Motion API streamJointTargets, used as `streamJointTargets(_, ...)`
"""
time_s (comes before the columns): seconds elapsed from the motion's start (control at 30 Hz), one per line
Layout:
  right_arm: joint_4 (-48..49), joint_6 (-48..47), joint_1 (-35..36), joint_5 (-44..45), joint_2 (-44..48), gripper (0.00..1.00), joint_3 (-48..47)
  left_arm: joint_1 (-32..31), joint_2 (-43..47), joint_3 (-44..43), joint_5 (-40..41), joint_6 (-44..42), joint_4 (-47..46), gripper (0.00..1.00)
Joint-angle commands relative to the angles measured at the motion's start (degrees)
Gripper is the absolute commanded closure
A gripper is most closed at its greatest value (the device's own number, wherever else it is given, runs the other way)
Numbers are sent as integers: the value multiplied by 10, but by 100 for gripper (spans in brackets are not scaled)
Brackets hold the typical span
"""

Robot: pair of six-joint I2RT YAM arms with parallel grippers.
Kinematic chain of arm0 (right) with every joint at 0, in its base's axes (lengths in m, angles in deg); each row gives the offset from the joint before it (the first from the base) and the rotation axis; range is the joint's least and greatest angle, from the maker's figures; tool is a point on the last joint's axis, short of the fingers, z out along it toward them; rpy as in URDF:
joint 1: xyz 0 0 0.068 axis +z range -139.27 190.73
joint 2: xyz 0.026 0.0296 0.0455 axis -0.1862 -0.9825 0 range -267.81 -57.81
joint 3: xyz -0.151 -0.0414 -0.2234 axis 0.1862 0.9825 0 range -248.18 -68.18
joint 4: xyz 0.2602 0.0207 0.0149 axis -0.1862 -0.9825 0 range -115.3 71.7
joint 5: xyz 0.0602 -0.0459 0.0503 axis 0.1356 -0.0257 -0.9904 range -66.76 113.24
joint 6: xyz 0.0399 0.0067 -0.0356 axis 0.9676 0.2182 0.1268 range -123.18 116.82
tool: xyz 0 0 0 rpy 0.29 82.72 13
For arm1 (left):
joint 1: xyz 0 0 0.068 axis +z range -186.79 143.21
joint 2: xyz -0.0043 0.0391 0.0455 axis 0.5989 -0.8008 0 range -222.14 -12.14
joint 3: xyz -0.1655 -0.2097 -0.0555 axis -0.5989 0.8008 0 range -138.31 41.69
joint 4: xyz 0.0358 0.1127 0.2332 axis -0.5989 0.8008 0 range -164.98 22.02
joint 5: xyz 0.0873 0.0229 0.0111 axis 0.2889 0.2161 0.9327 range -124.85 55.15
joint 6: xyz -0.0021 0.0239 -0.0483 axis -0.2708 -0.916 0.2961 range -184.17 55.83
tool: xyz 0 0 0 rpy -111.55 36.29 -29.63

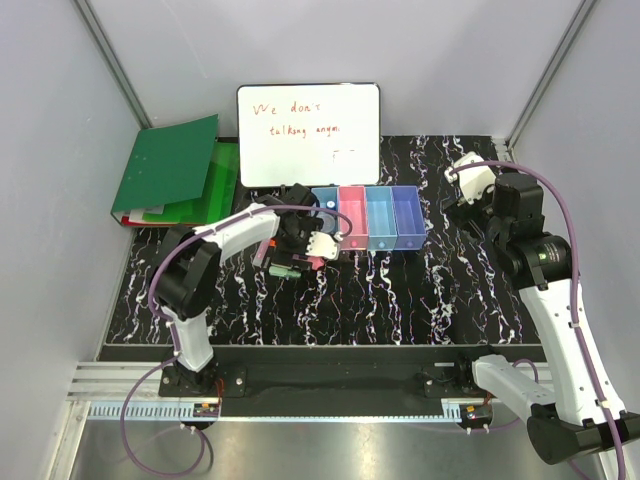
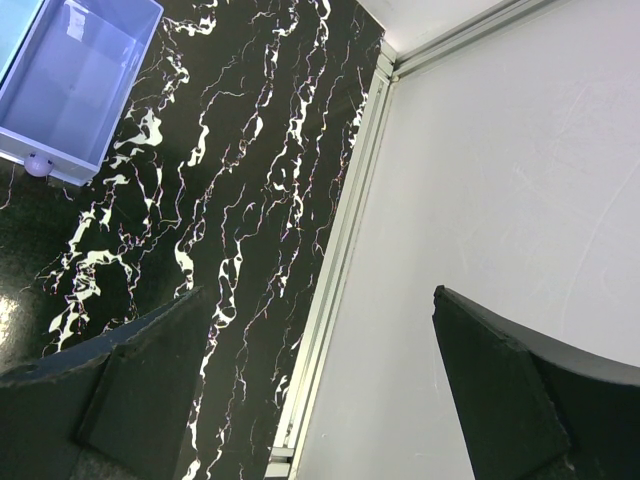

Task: Sort the stationery into containers
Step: Pick up the stationery from the center of the board.

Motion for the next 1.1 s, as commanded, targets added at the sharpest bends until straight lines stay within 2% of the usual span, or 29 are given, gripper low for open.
streamJointTargets(0.0, 10, 5, -3, 2, 0, 1, -16, 11, 6, 6, 5, -15, -10, 11)
streamJointTargets(0.27, 9, 7, -3, 0, -4, 1, -23, 19, -17, 0, -6, -16, -10, 14)
streamJointTargets(0.7, 5, 9, -5, -3, -4, 1, -20, 25, -52, -19, -13, -24, -10, 30)
streamJointTargets(0.77, 5, 9, -6, -3, -6, 2, -24, 26, -54, -19, -16, -23, -10, 36)
streamJointTargets(0.8, 5, 9, -5, -3, -7, 2, -24, 26, -55, -20, -18, -23, -9, 42)
streamJointTargets(0.9, 5, 10, -5, -4, -8, 2, -23, 25, -56, -20, -17, -21, -10, 73)
streamJointTargets(0.93, 6, 10, -6, -4, -8, 2, -24, 25, -56, -20, -17, -19, -9, 89)
streamJointTargets(0.97, 5, 10, -5, -6, -8, 2, -22, 26, -55, -20, -16, -16, -10, 97)
streamJointTargets(1.0, 5, 11, -4, -5, -8, 2, -22, 26, -53, -19, -16, -12, -10, 100)
streamJointTargets(1.07, 5, 12, -5, -6, -8, 1, -22, 26, -47, -14, -15, -9, -9, 100)
